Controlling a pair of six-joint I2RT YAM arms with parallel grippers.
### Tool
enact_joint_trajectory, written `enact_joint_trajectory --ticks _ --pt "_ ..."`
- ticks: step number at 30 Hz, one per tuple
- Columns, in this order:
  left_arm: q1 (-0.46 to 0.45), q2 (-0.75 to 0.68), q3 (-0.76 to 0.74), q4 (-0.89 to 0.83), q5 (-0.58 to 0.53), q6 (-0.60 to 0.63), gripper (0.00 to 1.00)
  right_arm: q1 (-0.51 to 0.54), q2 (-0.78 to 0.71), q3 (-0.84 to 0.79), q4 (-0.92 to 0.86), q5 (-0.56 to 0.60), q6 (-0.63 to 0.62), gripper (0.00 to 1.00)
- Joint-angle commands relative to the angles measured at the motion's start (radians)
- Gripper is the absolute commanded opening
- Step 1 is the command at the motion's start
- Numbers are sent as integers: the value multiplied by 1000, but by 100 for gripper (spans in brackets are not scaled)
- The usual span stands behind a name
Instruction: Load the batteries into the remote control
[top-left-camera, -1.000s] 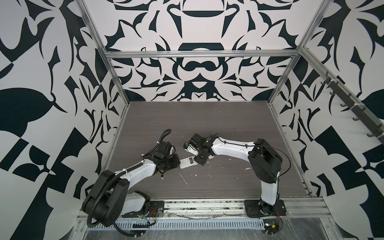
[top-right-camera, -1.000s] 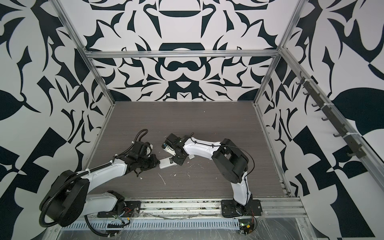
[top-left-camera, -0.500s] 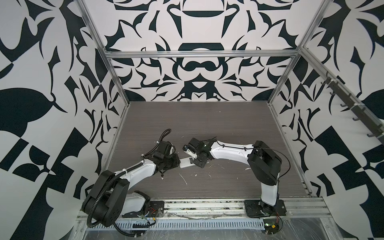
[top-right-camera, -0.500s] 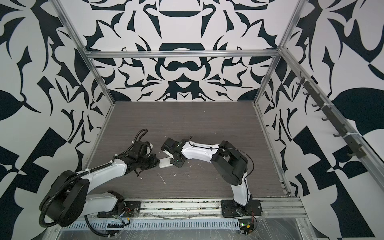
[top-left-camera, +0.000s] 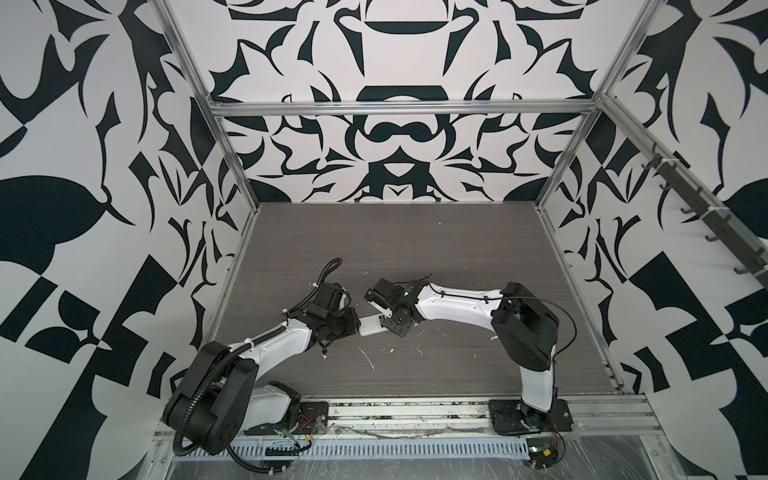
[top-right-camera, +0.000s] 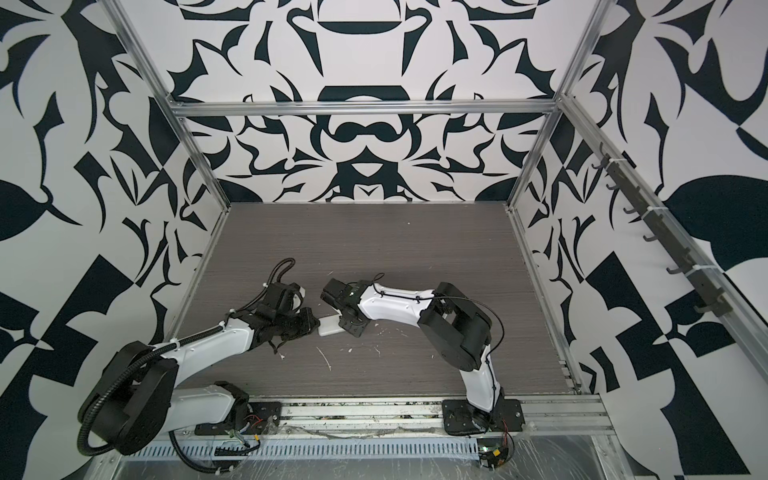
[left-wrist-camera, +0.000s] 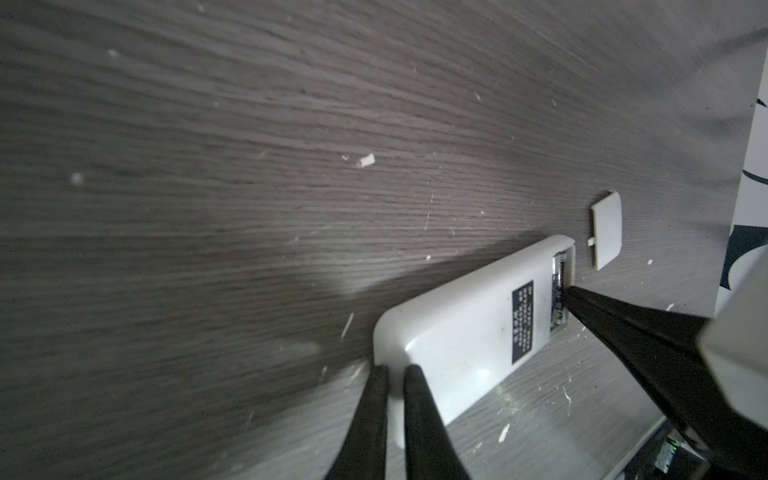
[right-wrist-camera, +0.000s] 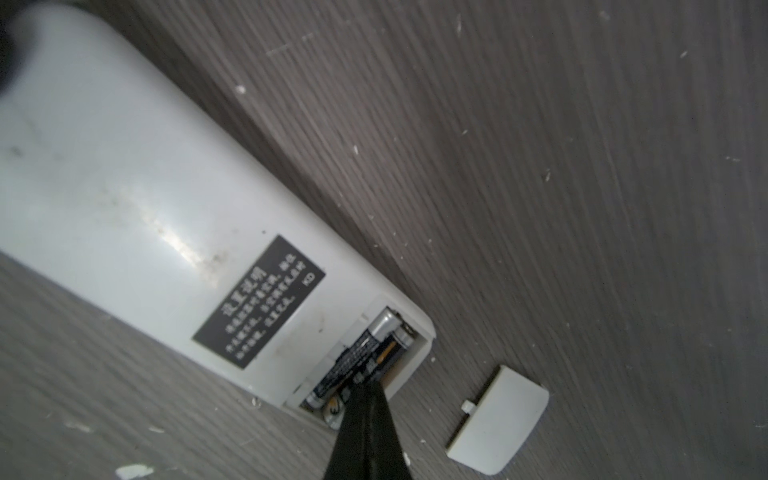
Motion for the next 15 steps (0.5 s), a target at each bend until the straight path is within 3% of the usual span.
enact_joint_trajectory --ticks 1,9,15 --pt "-7 4 -24 -31 -6 4 13 20 56 -33 -31 -38 55 0" --pt "-7 0 -24 -34 -6 3 13 58 51 5 -67 76 76 0" --pt "-7 0 -14 -49 -15 4 14 58 -31 12 -56 37 96 0"
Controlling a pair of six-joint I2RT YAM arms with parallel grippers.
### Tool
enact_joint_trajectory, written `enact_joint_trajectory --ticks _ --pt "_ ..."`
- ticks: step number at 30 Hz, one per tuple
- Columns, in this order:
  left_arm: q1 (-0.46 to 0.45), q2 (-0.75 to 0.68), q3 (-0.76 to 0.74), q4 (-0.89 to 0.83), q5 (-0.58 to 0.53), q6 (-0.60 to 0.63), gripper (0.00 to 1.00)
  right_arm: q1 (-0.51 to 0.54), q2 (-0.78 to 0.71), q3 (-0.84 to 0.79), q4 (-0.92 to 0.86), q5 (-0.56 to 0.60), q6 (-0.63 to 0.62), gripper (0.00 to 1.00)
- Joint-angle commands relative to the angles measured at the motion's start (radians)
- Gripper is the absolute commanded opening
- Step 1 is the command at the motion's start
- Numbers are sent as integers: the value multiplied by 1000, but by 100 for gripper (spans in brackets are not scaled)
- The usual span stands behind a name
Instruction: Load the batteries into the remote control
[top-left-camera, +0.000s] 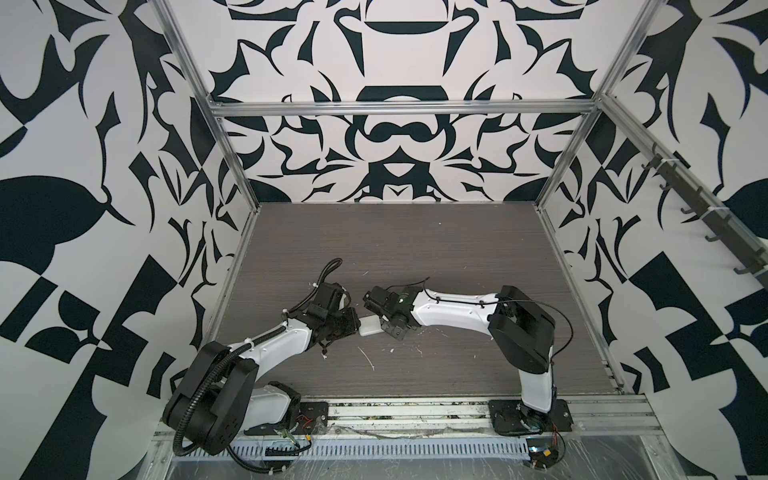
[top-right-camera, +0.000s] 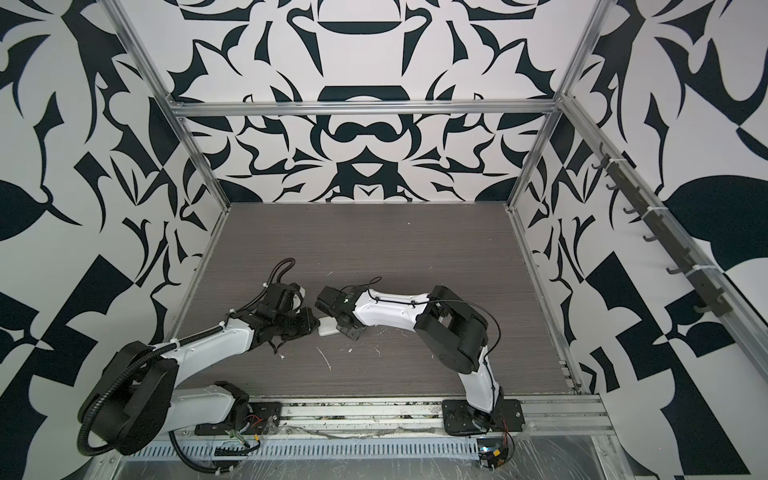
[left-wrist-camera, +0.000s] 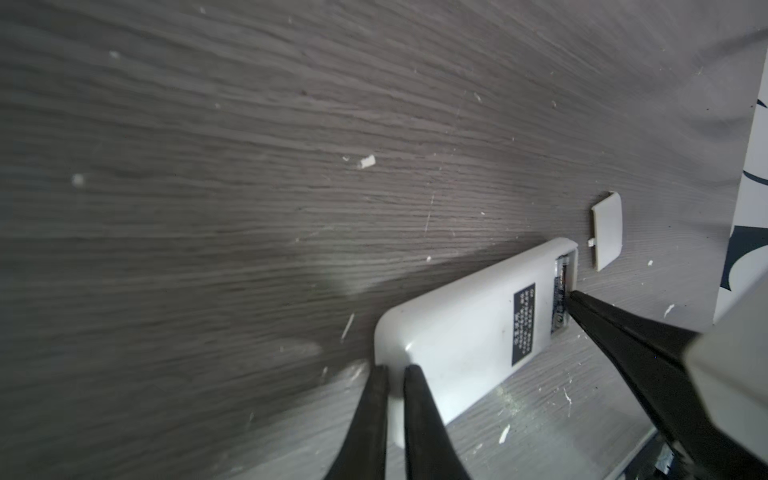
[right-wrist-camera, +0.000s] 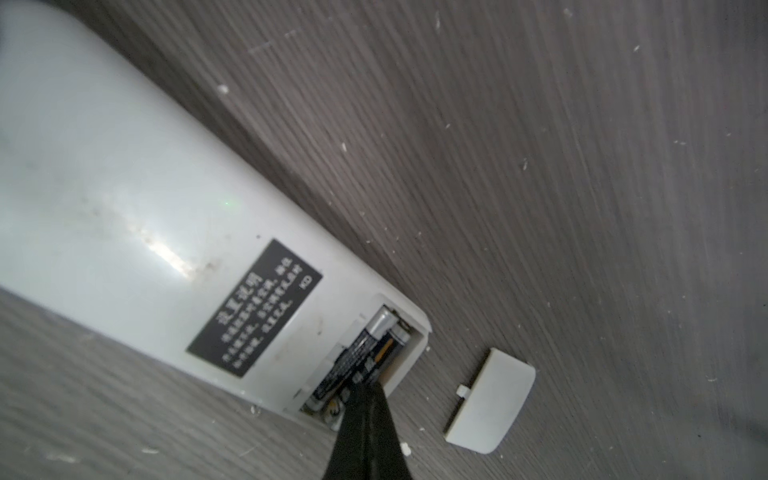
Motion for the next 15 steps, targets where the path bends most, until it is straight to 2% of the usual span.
enact_joint_trajectory --ticks 1,4,8,12,15 --pt "-6 -32 -8 -52 -16 4 15 8 -51 6 -42 -69 33 0" --pt "-5 -44 -3 -51 -16 1 16 -13 -96 -8 -27 -133 50 2" --pt "-5 -52 16 -62 -24 1 17 -42 -170 -51 6 -187 69 11" --pt "-5 -61 27 -81 -35 7 24 -90 -232 -78 -8 -200 80 22" --pt "-5 -78 36 -101 -42 14 30 -157 -287 -119 -9 -242 68 37"
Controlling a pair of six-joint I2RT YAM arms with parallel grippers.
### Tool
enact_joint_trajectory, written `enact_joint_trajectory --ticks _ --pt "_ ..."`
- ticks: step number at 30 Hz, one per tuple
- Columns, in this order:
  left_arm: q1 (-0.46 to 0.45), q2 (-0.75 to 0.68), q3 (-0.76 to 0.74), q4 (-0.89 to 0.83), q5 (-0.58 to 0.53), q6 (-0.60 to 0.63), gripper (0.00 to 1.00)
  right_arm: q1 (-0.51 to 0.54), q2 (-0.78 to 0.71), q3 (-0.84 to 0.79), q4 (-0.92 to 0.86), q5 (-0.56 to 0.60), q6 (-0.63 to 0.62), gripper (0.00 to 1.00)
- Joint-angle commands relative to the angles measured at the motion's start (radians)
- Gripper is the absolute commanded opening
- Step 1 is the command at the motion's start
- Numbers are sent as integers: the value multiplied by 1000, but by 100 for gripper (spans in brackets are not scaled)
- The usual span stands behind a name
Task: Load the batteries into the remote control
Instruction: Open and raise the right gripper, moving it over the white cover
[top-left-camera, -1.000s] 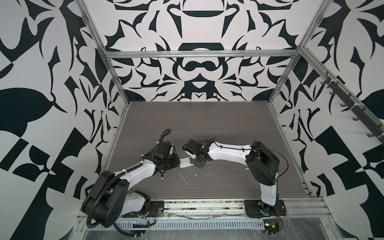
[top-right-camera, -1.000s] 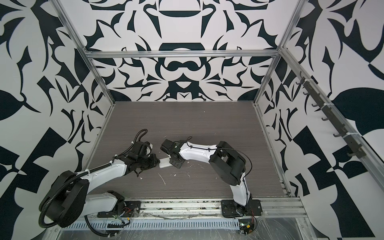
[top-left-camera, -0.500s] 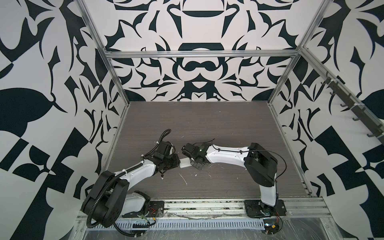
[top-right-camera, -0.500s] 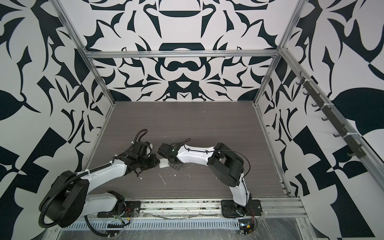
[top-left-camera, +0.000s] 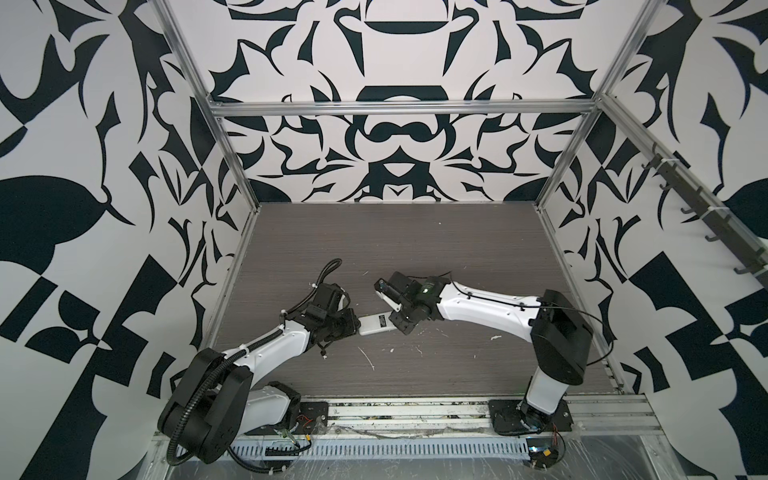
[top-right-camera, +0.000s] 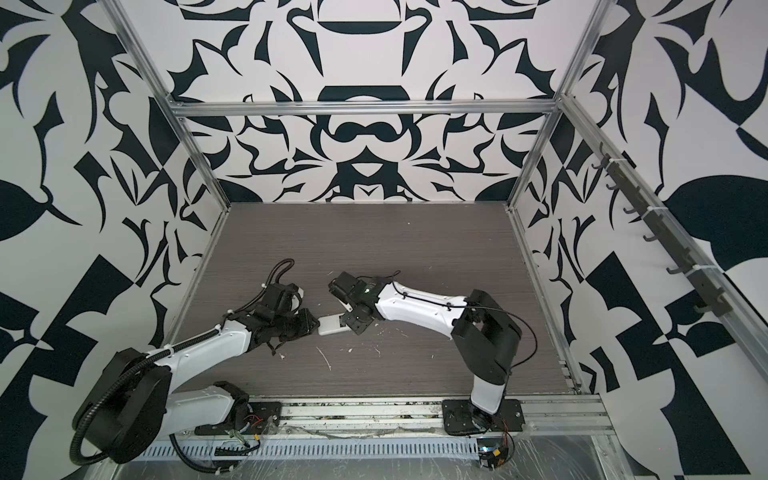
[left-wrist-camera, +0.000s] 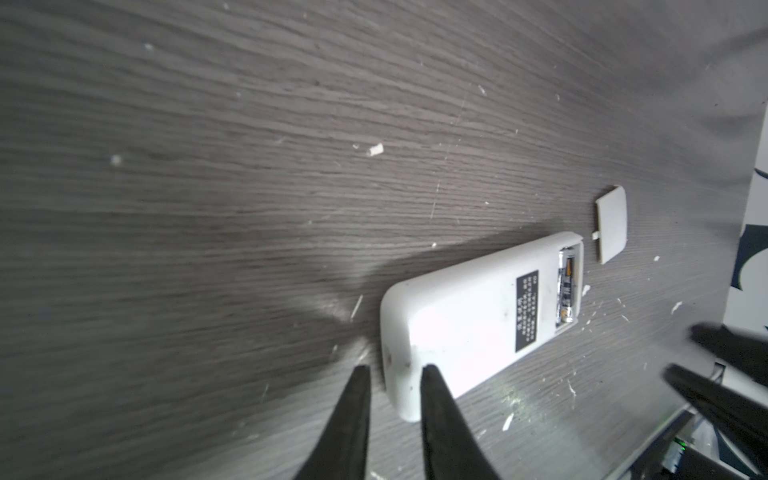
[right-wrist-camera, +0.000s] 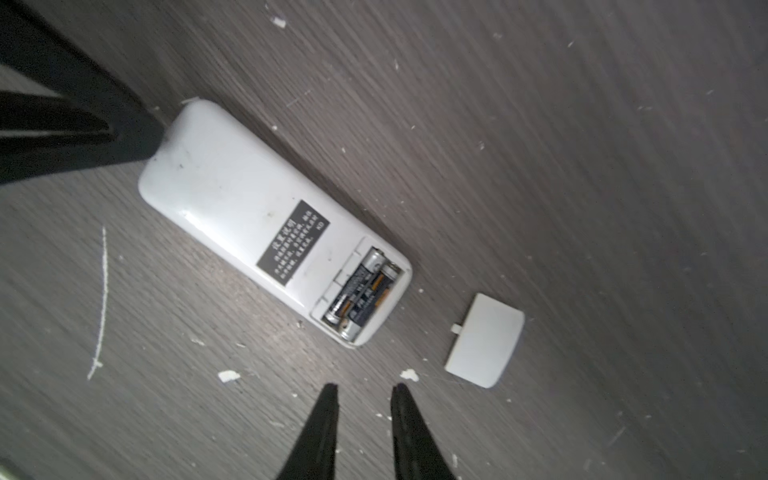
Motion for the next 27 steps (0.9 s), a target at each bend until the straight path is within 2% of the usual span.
enact_joint_trajectory --ticks 1,3,5,9,13,18,27 --pt "-2 -37 34 -47 -18 15 31 -70 -67 -38 -18 -56 -7 42" --pt "-2 -51 33 -53 -19 17 32 -120 -90 -60 -30 -61 -35 53" --pt "-2 -67 29 -58 -18 18 34 -178 -109 -80 -25 -99 -41 60" --pt "-2 -98 13 -57 -19 17 37 -284 -136 -122 34 -205 -36 67" --pt "-2 -133 1 -72 -18 18 40 -327 -109 -108 64 -272 -50 74" --pt "-2 -170 -22 -94 -26 17 43 -360 3 7 70 -364 -76 78" --pt "-2 -215 -52 -104 -49 8 45 -361 177 143 57 -459 -100 78"
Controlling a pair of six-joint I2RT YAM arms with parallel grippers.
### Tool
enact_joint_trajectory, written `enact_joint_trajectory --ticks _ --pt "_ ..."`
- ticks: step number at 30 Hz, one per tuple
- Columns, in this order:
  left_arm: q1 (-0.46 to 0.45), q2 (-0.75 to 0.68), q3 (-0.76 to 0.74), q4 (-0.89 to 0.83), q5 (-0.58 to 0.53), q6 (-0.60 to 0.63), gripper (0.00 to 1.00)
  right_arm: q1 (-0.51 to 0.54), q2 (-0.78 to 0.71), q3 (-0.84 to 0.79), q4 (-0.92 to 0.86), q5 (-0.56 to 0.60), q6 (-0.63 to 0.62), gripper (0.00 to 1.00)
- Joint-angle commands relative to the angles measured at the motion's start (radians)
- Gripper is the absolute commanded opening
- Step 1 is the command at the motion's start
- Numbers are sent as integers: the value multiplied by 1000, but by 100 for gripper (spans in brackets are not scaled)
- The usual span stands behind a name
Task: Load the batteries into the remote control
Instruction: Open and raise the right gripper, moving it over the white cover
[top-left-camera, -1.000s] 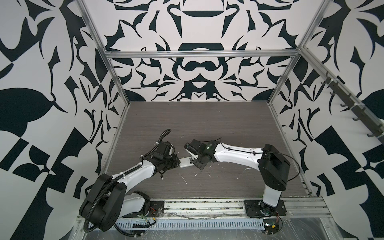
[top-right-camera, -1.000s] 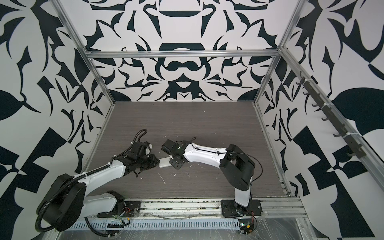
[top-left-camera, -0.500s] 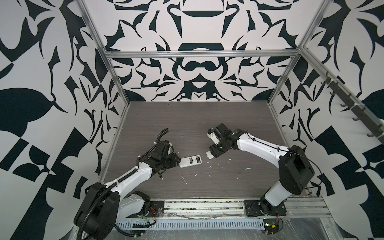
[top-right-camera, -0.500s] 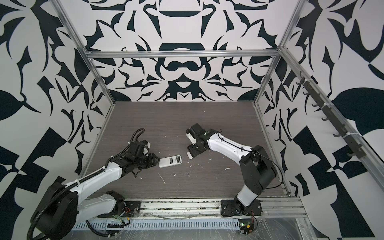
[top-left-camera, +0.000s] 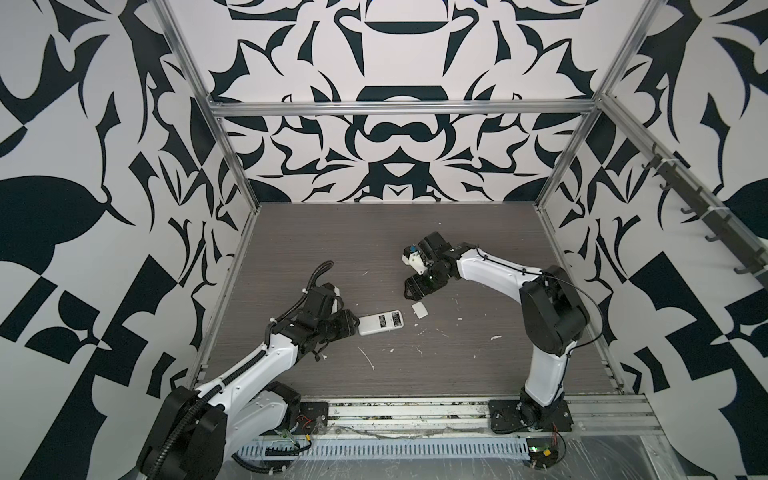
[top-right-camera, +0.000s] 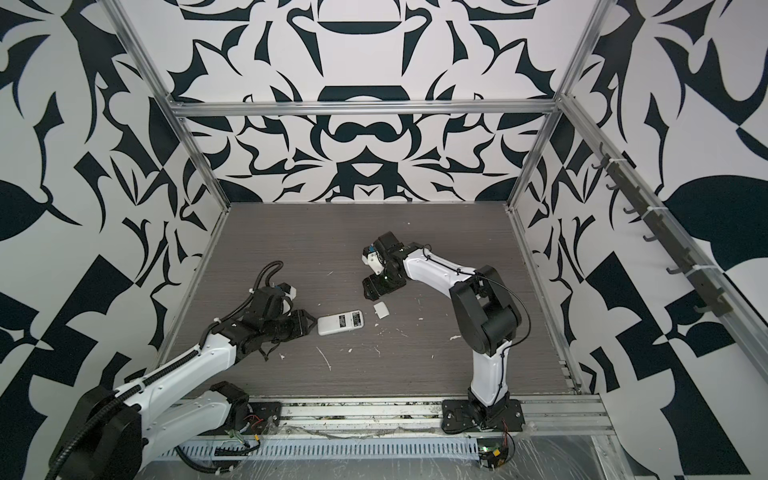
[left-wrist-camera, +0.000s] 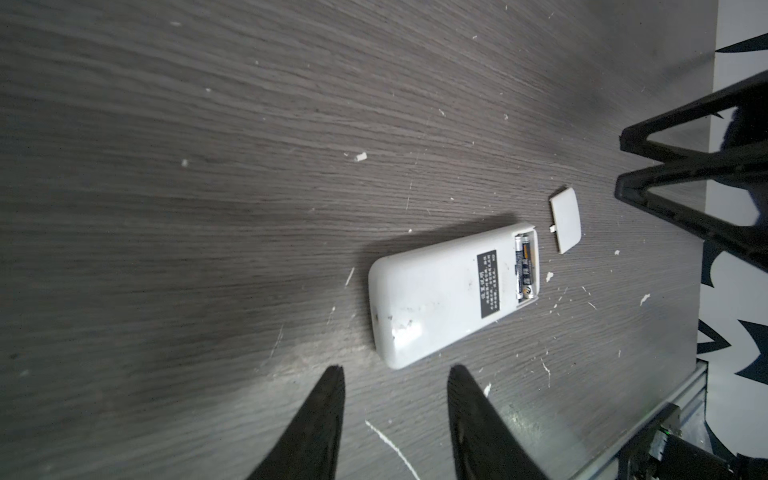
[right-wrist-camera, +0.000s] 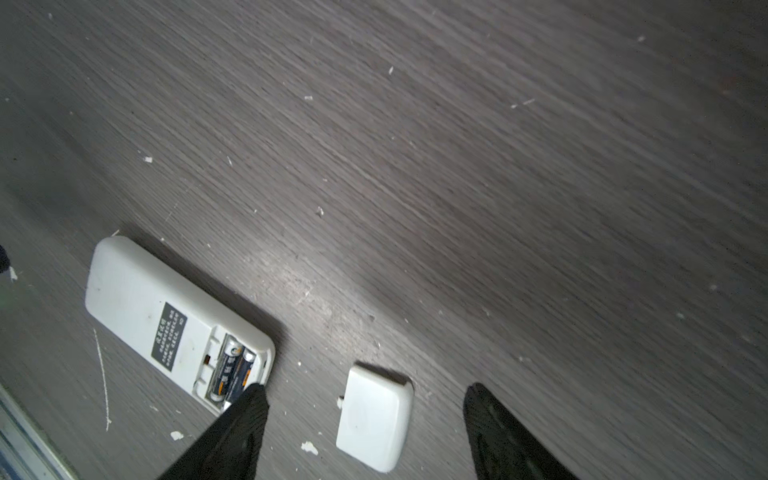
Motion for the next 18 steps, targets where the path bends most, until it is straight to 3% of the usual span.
enact_joint_trajectory --ticks 1,18 --pt "-2 -13 -18 -27 -19 -2 46 -2 13 48 -13 -57 -22 78" --pt "-1 13 -12 -14 -18 -2 47 20 71 19 -27 -113 -35 71"
